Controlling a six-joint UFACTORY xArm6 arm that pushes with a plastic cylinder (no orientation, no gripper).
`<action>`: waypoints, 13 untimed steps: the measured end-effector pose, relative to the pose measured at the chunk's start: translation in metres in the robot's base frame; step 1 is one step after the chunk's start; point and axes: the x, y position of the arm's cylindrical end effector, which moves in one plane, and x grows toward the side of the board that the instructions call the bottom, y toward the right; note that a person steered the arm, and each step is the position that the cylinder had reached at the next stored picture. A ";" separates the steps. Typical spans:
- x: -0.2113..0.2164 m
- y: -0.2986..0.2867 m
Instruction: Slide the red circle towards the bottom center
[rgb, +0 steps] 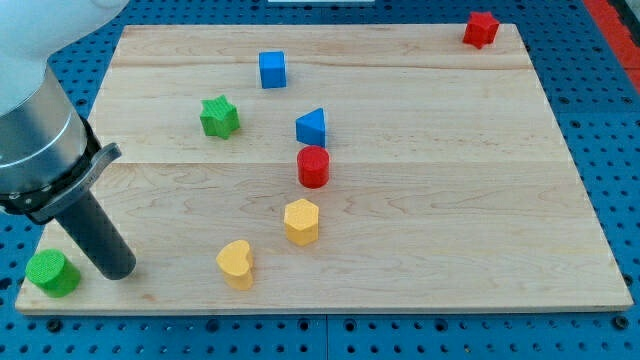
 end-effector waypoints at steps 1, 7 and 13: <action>0.000 0.000; -0.088 0.083; -0.144 0.207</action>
